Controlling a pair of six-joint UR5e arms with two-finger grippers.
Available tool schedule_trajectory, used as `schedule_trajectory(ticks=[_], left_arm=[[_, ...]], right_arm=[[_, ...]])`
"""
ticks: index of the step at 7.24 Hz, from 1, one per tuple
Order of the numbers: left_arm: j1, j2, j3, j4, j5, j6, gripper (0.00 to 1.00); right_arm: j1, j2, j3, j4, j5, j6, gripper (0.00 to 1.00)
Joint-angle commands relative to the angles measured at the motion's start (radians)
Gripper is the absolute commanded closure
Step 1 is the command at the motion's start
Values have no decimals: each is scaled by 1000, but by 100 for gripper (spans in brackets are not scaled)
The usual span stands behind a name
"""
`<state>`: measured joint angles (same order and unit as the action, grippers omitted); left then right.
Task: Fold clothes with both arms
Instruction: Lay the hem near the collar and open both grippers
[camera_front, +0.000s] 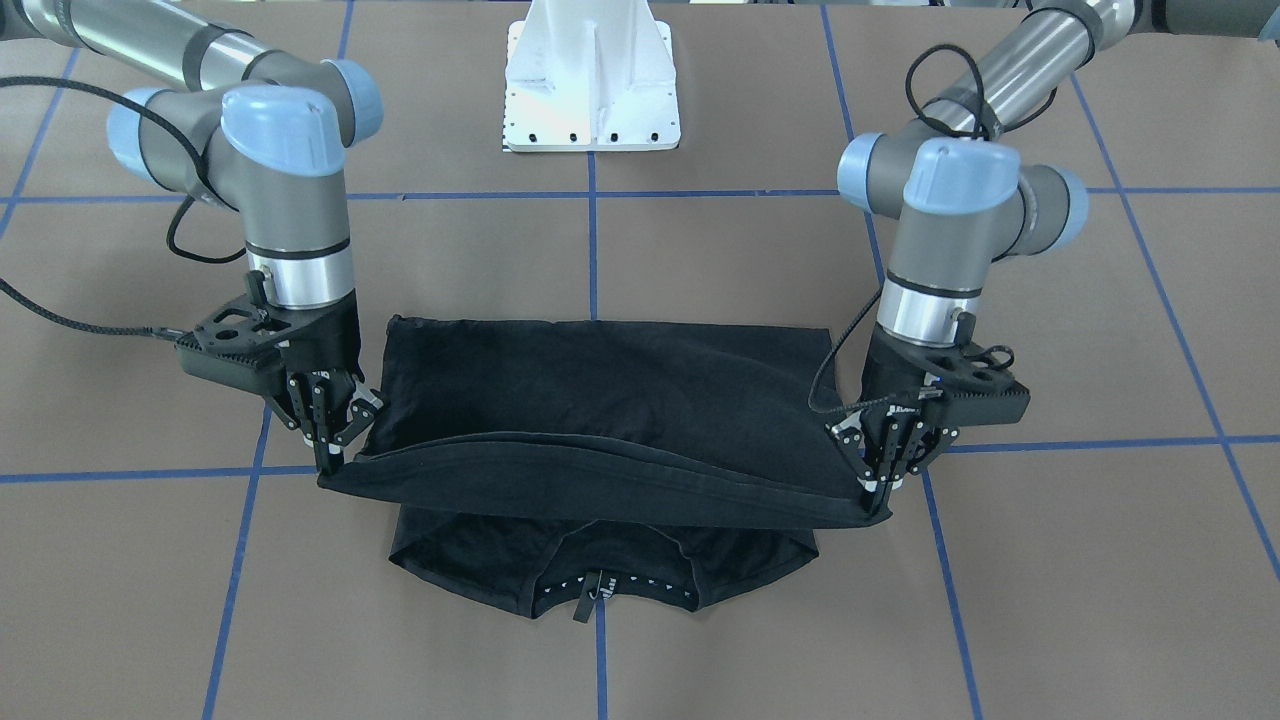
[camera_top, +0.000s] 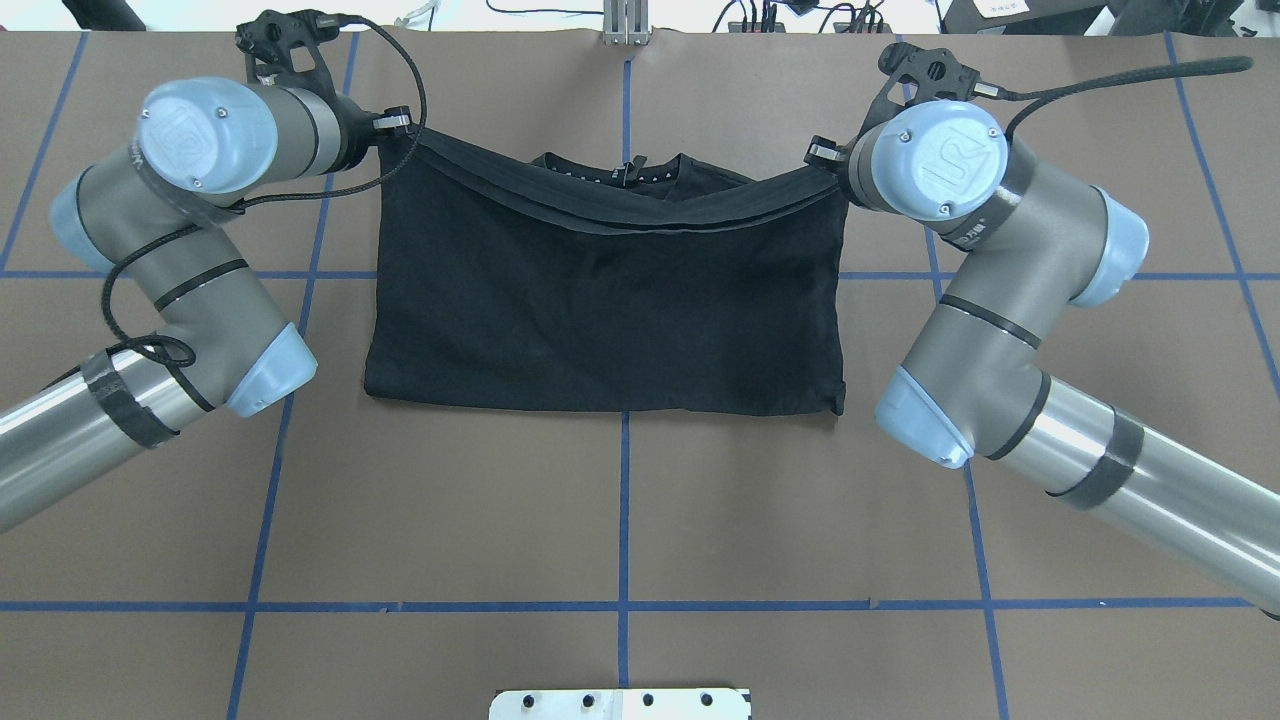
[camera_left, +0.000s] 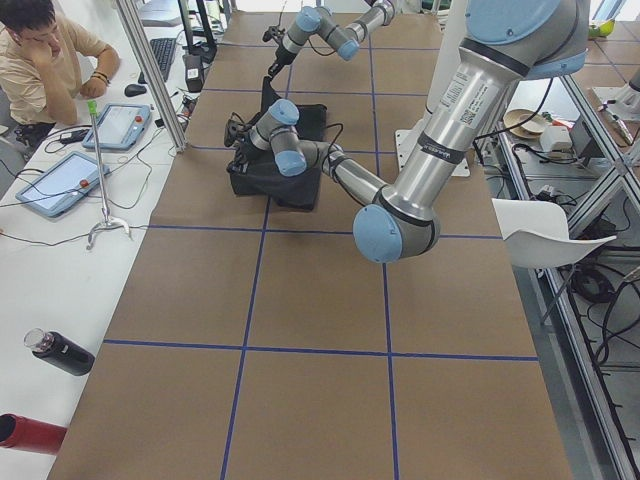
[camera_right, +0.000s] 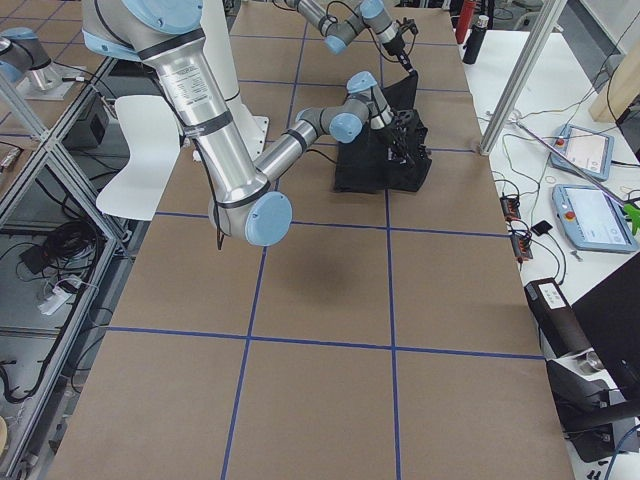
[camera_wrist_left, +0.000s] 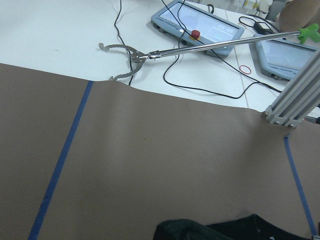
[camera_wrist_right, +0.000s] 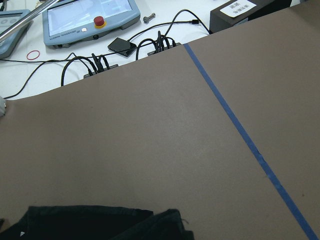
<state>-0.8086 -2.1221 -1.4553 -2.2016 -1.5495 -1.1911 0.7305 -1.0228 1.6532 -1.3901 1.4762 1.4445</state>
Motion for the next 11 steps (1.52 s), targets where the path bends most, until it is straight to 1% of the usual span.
schedule_trajectory(ticks=[1, 2, 3, 4, 5, 6, 7, 8, 9, 10, 11], left_arm=[[2, -1, 64, -36, 3, 100, 100], [8, -1, 72, -36, 2, 100, 100], [9, 2, 70, -50, -3, 117, 63], [6, 8, 61, -79, -7, 210, 12], [0, 20, 31, -99, -20, 264, 0], [-6, 54, -18, -99, -128, 274, 0], [-14, 111, -101, -99, -224, 315, 0], [-12, 175, -175, -99, -257, 317, 0], [-3, 233, -218, -101, -258, 303, 0], [8, 279, -233, -146, -262, 286, 0], [76, 339, -220, -253, -256, 248, 0]], right_arm=[[0, 27, -62, -1, -2, -1, 100], [-2, 35, -84, -1, 0, -1, 100], [-2, 41, -104, -1, 0, -1, 94], [6, 40, -104, -1, 4, -1, 31], [29, 62, -99, -4, 25, -68, 0], [79, 64, -93, -9, 159, -85, 0], [110, 53, -66, -7, 247, -172, 0], [110, 20, -37, -3, 250, -193, 0], [109, 10, -15, -1, 248, -193, 0], [96, 10, -7, 0, 243, -191, 0], [90, 10, -7, 0, 236, -191, 0]])
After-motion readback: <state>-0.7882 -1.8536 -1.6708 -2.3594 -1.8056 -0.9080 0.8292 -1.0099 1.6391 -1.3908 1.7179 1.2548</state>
